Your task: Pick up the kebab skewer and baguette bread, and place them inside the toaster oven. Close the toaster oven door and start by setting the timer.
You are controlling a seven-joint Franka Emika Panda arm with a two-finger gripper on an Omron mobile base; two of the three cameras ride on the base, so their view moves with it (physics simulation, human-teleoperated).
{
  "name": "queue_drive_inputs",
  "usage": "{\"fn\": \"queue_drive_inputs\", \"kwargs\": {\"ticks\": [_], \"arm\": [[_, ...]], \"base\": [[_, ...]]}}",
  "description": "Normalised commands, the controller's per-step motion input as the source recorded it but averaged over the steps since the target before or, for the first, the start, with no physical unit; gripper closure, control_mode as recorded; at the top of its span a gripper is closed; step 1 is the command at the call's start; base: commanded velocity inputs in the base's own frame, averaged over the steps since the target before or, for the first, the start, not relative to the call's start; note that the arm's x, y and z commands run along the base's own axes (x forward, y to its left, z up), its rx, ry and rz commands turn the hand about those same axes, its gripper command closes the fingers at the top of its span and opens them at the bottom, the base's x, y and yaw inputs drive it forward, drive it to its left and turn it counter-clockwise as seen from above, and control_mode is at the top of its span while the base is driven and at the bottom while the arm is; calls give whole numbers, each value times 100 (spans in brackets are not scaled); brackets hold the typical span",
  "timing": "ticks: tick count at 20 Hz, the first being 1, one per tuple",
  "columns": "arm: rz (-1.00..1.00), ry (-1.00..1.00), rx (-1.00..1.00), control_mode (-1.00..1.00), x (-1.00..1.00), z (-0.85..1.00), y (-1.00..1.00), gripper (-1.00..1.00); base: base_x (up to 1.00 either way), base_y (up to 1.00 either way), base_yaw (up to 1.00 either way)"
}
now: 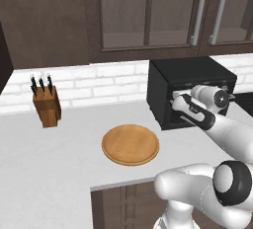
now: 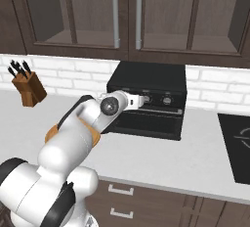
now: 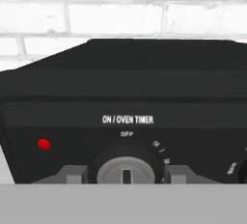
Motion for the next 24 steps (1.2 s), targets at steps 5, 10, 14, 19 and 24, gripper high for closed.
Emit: {"fn": "queue_drive_inputs", "kwargs": {"ticks": [5,10,14,19,24], "arm": [[0,0,0,-100,0,0,0,100],[0,-5,0,-100,-10,-1,0,100],[0,-16,0,-100,-16,0,0,100],[0,-4,0,-100,0,0,0,100],[0,0,3,-100,13,4,0,100]], "base": [[0,0,0],[0,0,0],[0,0,0],[0,0,0],[0,0,0]]}}
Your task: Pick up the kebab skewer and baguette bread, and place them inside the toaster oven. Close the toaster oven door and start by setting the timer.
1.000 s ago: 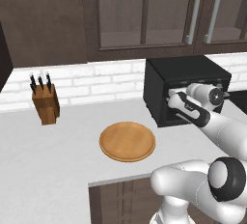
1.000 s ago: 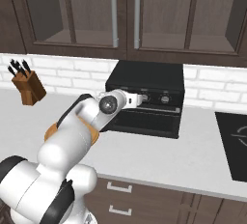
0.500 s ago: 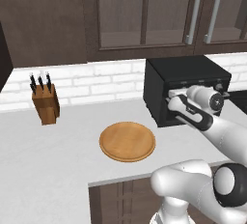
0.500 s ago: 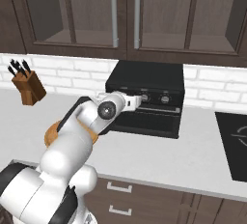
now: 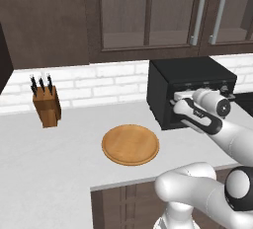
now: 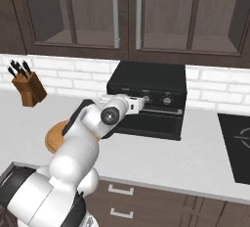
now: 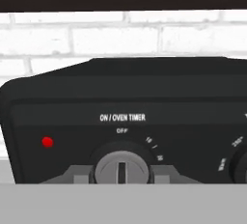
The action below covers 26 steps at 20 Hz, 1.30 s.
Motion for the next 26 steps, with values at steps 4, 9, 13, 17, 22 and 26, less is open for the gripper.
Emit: {"fn": "queue_drive_inputs", "kwargs": {"ticks": [4,9,13,17,22,26], "arm": [[0,0,0,-100,27,1,1,100],[0,0,0,-100,42,0,9,100],[0,0,0,-100,11,0,3,100],[0,0,0,-100,0,0,0,100],[0,-1,0,-100,0,0,0,100],[0,0,7,-100,0,0,0,100]], "base": [[0,0,0],[0,0,0],[0,0,0],[0,0,0],[0,0,0],[0,0,0]]}}
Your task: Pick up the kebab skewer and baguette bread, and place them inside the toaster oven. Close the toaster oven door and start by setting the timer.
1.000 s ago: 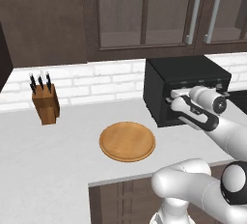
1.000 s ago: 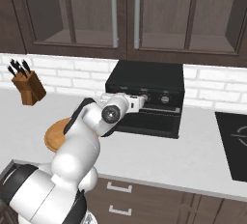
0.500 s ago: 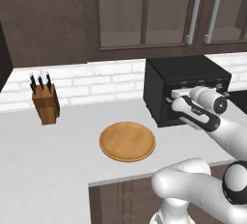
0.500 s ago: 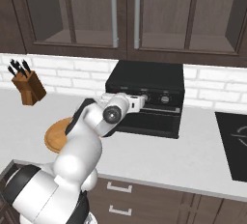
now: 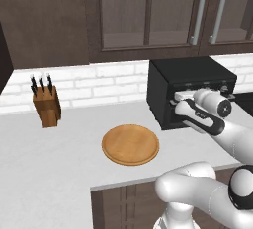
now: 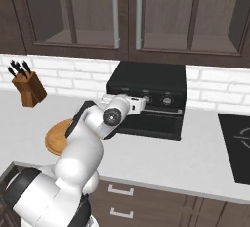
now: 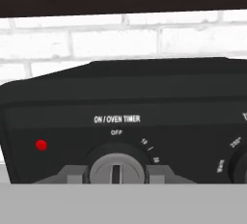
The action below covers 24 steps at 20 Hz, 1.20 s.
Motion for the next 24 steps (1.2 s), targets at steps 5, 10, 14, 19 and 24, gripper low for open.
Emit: {"fn": "queue_drive_inputs", "kwargs": {"ticks": [5,10,14,19,24], "arm": [[0,0,8,-100,0,0,0,100],[0,0,9,-100,0,0,0,100],[0,0,13,-100,0,0,0,100],[0,-1,11,-100,0,0,1,100],[0,-3,11,-100,0,0,2,100]], "base": [[0,0,0],[0,0,0],[0,0,0],[0,0,0],[0,0,0]]}}
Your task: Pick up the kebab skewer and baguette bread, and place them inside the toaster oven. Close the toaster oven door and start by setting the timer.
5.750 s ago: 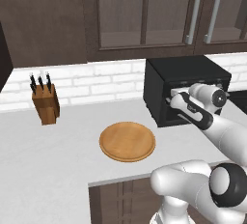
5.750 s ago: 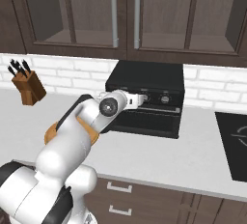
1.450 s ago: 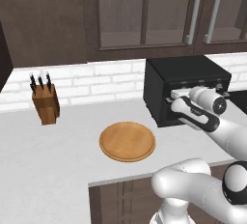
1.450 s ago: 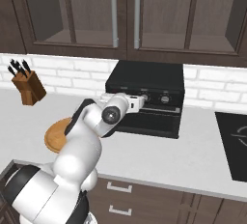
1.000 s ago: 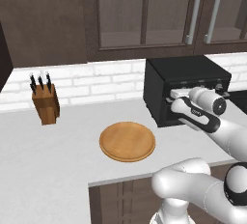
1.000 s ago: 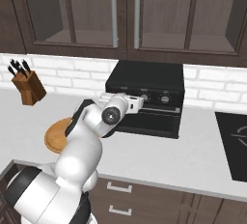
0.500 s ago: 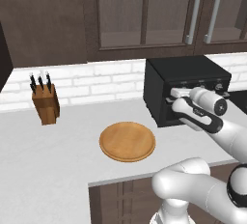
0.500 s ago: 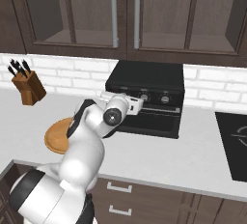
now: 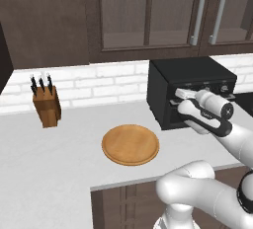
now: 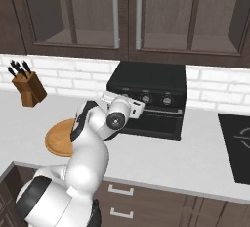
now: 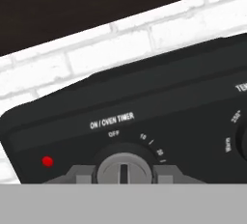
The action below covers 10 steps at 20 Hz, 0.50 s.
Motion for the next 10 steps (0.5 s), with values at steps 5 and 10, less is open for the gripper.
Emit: {"fn": "queue_drive_inputs", "kwargs": {"ticks": [5,10], "arm": [[0,-6,13,-100,0,0,0,100],[0,-6,13,-100,0,0,4,100]], "base": [[0,0,0],[0,0,0]]}}
